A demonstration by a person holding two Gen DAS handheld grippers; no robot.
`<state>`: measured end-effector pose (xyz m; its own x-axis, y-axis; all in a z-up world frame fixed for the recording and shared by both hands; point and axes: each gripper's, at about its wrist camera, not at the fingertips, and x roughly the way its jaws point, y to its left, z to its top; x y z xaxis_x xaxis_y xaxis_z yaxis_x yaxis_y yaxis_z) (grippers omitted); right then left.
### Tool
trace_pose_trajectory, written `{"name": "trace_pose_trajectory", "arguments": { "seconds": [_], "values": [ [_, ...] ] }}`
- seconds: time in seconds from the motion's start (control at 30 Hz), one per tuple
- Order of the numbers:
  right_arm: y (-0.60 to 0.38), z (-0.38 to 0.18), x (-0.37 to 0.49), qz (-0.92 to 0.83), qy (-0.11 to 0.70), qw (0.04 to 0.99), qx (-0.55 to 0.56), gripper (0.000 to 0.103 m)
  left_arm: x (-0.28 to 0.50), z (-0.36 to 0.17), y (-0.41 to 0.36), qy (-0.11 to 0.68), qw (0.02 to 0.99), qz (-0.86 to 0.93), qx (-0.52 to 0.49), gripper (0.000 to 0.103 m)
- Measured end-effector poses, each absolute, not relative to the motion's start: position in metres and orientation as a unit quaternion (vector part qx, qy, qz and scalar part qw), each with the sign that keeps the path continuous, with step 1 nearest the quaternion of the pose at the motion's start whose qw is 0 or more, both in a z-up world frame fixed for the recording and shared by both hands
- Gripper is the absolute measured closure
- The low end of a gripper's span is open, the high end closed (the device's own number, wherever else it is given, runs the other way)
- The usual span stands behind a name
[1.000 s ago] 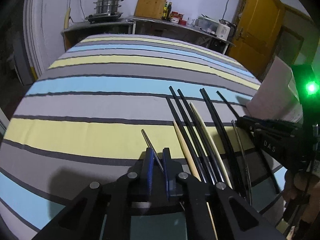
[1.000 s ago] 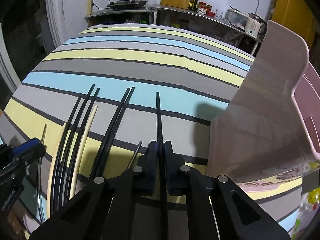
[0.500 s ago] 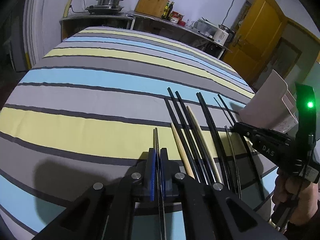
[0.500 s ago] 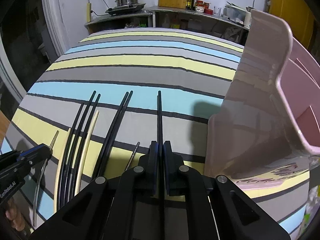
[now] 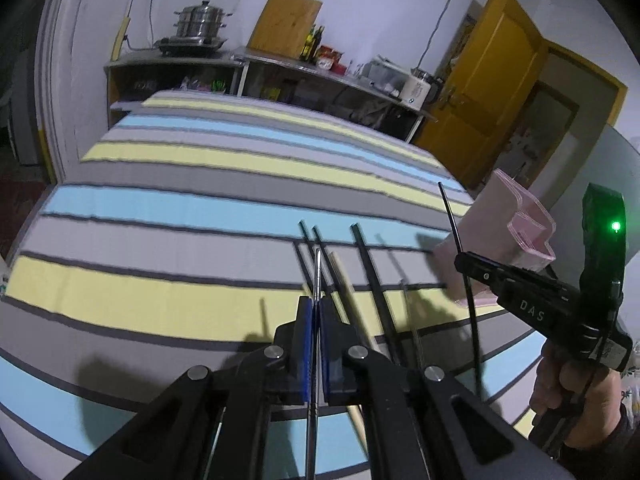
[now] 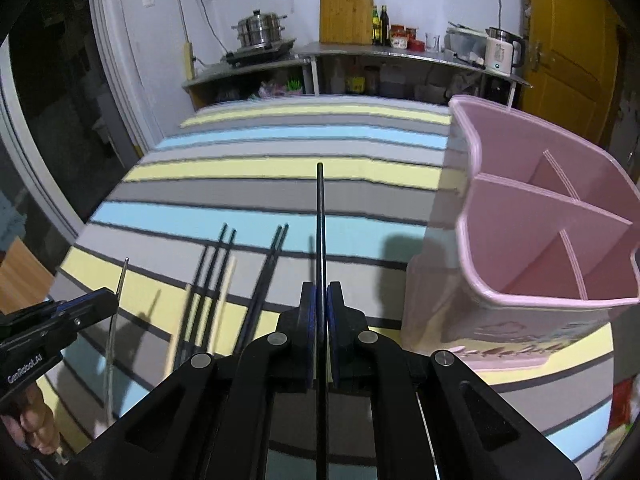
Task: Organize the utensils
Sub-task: 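Grasp a black chopstick with the right tool while the left tool grasps a thin metal stick, then lift both held sticks and carry them toward the pink utensil holder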
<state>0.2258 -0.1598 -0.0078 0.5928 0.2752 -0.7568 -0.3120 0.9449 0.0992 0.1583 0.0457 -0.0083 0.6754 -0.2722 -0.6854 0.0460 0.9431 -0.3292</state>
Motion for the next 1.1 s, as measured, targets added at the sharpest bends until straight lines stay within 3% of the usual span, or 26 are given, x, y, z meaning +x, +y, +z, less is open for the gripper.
{"name": "trace_pose_trajectory", "arguments": {
  "seconds": [0.27, 0.4, 0.57, 0.8, 1.03, 1.1],
  "values": [
    [-0.171, 0.034, 0.205, 0.170, 0.382, 0.909, 0.002, 0.097, 0.146, 0.034, 0.039, 0.360, 0.919, -0.108, -0.120, 0.103],
    [-0.175, 0.044, 0.196, 0.168, 0.374, 0.912, 0.004, 0.097, 0.149, 0.027, 0.035, 0.370, 0.917, -0.112, -0.094, 0.103],
    [-0.176, 0.047, 0.189, 0.172, 0.369, 0.913, 0.003, 0.097, 0.167, -0.019, 0.030, 0.432, 0.895, -0.091, -0.071, 0.081],
    [-0.181, 0.050, 0.184, 0.173, 0.361, 0.916, 0.005, 0.097, 0.186, -0.060, 0.027, 0.482, 0.873, -0.059, -0.051, 0.080],
    [-0.184, 0.052, 0.182, 0.172, 0.359, 0.917, 0.010, 0.097, 0.193, -0.064, 0.015, 0.478, 0.876, -0.057, -0.015, 0.080],
    [-0.185, 0.052, 0.181, 0.171, 0.358, 0.918, 0.011, 0.097, 0.196, -0.064, 0.011, 0.480, 0.876, -0.052, 0.002, 0.088]
  ]
}}
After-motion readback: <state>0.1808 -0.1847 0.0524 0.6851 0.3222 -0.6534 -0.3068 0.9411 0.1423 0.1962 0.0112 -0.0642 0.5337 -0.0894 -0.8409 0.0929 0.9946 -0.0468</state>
